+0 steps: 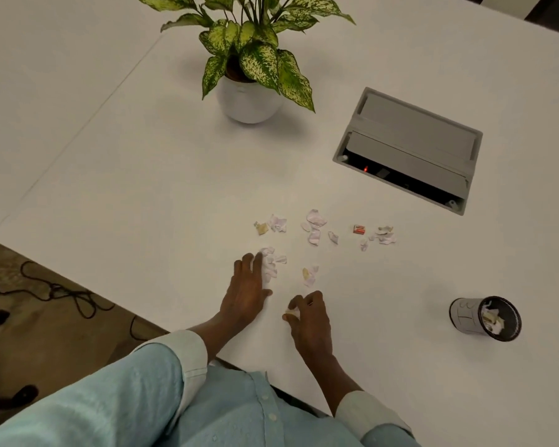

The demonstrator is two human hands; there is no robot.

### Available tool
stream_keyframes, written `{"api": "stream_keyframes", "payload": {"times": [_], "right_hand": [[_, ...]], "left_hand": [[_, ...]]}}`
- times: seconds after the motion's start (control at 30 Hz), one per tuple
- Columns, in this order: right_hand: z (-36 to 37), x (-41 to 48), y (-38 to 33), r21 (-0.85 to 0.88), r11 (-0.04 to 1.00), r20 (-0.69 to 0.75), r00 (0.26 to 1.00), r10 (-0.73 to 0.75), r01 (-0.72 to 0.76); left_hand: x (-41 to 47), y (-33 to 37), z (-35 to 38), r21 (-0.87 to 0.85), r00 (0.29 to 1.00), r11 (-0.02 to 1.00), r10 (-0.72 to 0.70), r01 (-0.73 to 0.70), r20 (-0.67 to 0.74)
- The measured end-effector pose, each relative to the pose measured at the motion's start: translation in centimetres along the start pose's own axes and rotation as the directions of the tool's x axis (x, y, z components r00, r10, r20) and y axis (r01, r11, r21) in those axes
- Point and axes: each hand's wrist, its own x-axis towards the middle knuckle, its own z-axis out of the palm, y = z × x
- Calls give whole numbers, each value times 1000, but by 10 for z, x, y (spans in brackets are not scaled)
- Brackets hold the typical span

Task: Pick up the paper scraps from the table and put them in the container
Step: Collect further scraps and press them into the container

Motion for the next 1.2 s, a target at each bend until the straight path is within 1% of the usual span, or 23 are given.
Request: {"api": "stream_keyframes", "payload": {"times": [0.07, 0.17, 0.33, 0.4, 0.47, 0.57, 0.7, 0.83, 0.97, 1.1, 1.2], "right_hand": [[5, 0, 1, -21, 1000, -60, 998, -11, 9], [9, 4, 0, -12, 999, -122, 992, 30, -32], [7, 11, 0, 26, 995, -114, 988, 102, -100], [5, 13, 1, 70, 987, -95, 984, 148, -142], [0, 14, 1, 127, 969, -69, 973, 220, -210], [-8, 11, 8, 185, 940, -70, 951, 302, -285], [-29, -3, 28, 387, 866, -102, 918, 382, -317], [-70, -23, 44, 603, 733, -142, 863, 485, -313], [-117, -42, 62, 747, 607, -193, 786, 588, -270], [-161, -55, 83, 810, 546, -252, 713, 655, -215], [-191, -61, 103, 823, 540, -313, 653, 689, -176]], "left_hand": [[10, 4, 1, -11, 1000, 1000, -1, 1, 17], [19, 2, 3, -24, 1000, 1000, 16, -15, 11], [20, -6, 3, -3, 992, 995, 95, -96, -81], [20, -8, 5, -6, 989, 994, 108, -109, -97], [19, -9, 6, -36, 990, 994, 96, -100, -105], [14, -9, 6, -98, 990, 991, 81, -92, -116], [4, 5, 2, -206, 986, 975, 46, -79, -162], [-5, 37, -3, -357, 975, 933, -29, -52, -219], [-6, 88, -6, -458, 977, 886, -35, -66, -209], [-2, 160, -5, -581, 989, 810, -9, -78, -147], [1, 218, 4, -635, 993, 764, 73, -116, -94]]}}
